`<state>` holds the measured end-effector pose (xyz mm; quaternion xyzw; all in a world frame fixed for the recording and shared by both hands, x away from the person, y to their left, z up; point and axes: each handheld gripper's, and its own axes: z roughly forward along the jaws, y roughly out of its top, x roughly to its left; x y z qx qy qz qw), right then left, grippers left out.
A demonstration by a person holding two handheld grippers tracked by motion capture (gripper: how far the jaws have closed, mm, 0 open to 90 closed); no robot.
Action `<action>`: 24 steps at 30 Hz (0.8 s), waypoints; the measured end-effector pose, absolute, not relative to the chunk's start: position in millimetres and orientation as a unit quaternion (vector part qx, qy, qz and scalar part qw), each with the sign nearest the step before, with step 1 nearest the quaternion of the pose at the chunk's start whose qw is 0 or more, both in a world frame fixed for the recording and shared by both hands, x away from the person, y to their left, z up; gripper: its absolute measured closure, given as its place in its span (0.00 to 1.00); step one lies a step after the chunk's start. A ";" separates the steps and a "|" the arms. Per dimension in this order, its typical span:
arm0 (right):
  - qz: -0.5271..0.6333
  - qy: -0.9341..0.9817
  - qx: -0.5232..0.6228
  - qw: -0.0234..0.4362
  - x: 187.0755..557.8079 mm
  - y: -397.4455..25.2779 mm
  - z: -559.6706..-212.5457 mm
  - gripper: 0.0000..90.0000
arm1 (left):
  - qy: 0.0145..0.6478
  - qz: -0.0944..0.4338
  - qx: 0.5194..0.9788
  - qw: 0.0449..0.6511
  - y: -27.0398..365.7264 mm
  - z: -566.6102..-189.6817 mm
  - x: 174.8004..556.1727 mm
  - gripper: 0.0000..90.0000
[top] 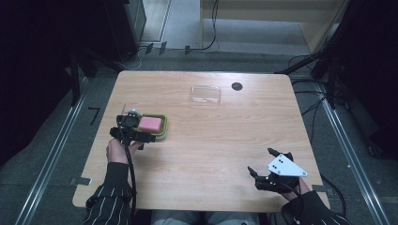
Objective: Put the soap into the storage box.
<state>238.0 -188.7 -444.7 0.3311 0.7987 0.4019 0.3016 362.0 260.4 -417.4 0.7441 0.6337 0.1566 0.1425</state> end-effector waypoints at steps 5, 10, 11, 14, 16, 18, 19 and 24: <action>0.402 0.799 0.331 0.301 237.9 -188.6 -444.6 0.15 | 0.633 0.156 0.745 0.139 262.3 -418.0 352.8 0.01; 0.402 0.799 0.331 0.302 237.9 -188.8 -444.7 0.15 | 0.628 0.153 0.751 0.132 263.3 -420.8 343.9 0.01; 0.402 0.798 0.332 0.301 237.8 -188.7 -444.7 0.15 | 0.627 0.152 0.753 0.130 263.7 -421.5 342.1 0.01; 0.402 0.799 0.331 0.302 238.0 -188.7 -444.7 0.15 | 0.626 0.152 0.754 0.127 264.1 -423.9 336.8 0.01; 0.402 0.799 0.331 0.301 237.9 -188.7 -444.6 0.15 | 0.626 0.151 0.755 0.126 264.8 -425.0 333.6 0.01; 0.402 0.799 0.331 0.302 238.0 -188.7 -444.6 0.15 | 0.625 0.149 0.756 0.122 265.7 -426.8 330.6 0.01; 0.402 0.799 0.331 0.302 238.0 -188.7 -444.7 0.15 | 0.625 0.148 0.757 0.121 266.4 -427.6 329.3 0.01; 0.402 0.799 0.331 0.302 238.0 -188.8 -444.6 0.15 | 0.628 0.145 0.756 0.114 270.5 -432.9 322.5 0.01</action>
